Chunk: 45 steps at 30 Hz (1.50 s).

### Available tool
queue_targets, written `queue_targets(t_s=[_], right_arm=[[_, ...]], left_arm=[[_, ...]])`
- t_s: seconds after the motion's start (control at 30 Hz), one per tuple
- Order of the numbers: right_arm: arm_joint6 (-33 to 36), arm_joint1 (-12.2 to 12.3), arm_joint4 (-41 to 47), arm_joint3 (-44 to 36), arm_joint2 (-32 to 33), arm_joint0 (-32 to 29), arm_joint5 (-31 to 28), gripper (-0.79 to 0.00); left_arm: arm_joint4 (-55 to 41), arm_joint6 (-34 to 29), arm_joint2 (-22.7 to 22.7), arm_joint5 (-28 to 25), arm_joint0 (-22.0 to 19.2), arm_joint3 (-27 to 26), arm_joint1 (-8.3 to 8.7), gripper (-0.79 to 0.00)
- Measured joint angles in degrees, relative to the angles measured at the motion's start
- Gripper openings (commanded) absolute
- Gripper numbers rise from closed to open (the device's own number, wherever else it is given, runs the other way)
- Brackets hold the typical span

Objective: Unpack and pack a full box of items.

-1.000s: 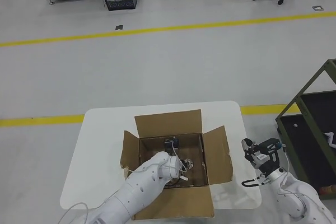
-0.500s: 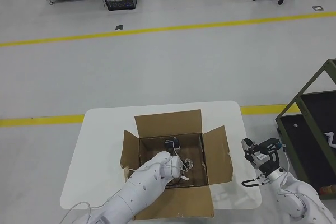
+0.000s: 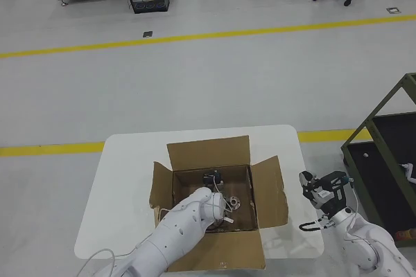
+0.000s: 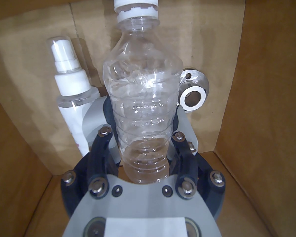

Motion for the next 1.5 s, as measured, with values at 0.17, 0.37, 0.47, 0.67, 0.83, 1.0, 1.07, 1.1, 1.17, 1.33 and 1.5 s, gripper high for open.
queue_targets(t_s=[0.17, 0.37, 0.47, 0.67, 0.83, 1.0, 1.07, 1.1, 1.17, 1.33, 1.5], right_arm=[[0.0, 0.0, 0.0, 0.0, 0.0, 0.0, 0.0, -0.785], [0.0, 0.0, 0.0, -0.1, 0.0, 0.0, 0.3, -0.785], [0.1, -0.1, -0.2, -0.9, 0.2, -0.1, -0.1, -0.785], [2.5, 0.0, 3.3, -1.7, 1.8, -0.7, -2.2, -0.474], [8.6, 0.2, 11.8, -1.1, 2.9, -0.3, -7.0, -0.449], [15.5, 0.4, 23.0, 1.0, 2.8, 0.8, -13.1, -0.394], [18.5, 0.5, 27.0, 1.9, 2.3, 1.4, -15.0, -0.145], [20.7, 0.6, 29.4, 2.4, 1.8, 1.8, -16.2, -0.062], [23.4, 0.7, 32.6, 3.2, 1.1, 2.5, -17.7, -0.028], [27.3, 0.7, 37.6, 5.3, -0.6, 4.3, -18.1, -0.286], [28.7, 0.5, 39.3, 6.9, -3.0, 5.8, -16.2, -0.4]], left_arm=[[0.4, 0.3, -0.4, -0.1, 0.0, 0.5, -0.23, -0.785], [1.2, 0.6, -1.1, -0.1, 0.2, 0.0, -0.29, -0.785], [2.0, 0.1, -1.6, 0.2, 0.5, -1.6, -0.12, -0.785], [4.4, -2.1, -3.0, 0.9, 2.0, -6.7, 0.94, -0.785], [7.2, -4.5, -4.8, 1.4, 4.0, -11.4, 2.32, -0.785], [10.2, -6.7, -7.2, 2.3, 6.3, -16.5, 3.78, -0.785], [11.0, -7.2, -8.2, 2.5, 7.2, -18.3, 4.27, -0.785], [11.6, -7.6, -8.7, 2.6, 7.8, -19.4, 4.57, -0.785], [12.4, -8.0, -9.5, 2.8, 8.8, -21.0, 4.97, -0.785], [14.2, -9.0, -11.2, 3.1, 11.1, -25.1, 5.81, -0.785], [15.5, -9.7, -12.5, 3.0, 12.7, -27.6, 6.32, -0.785]])
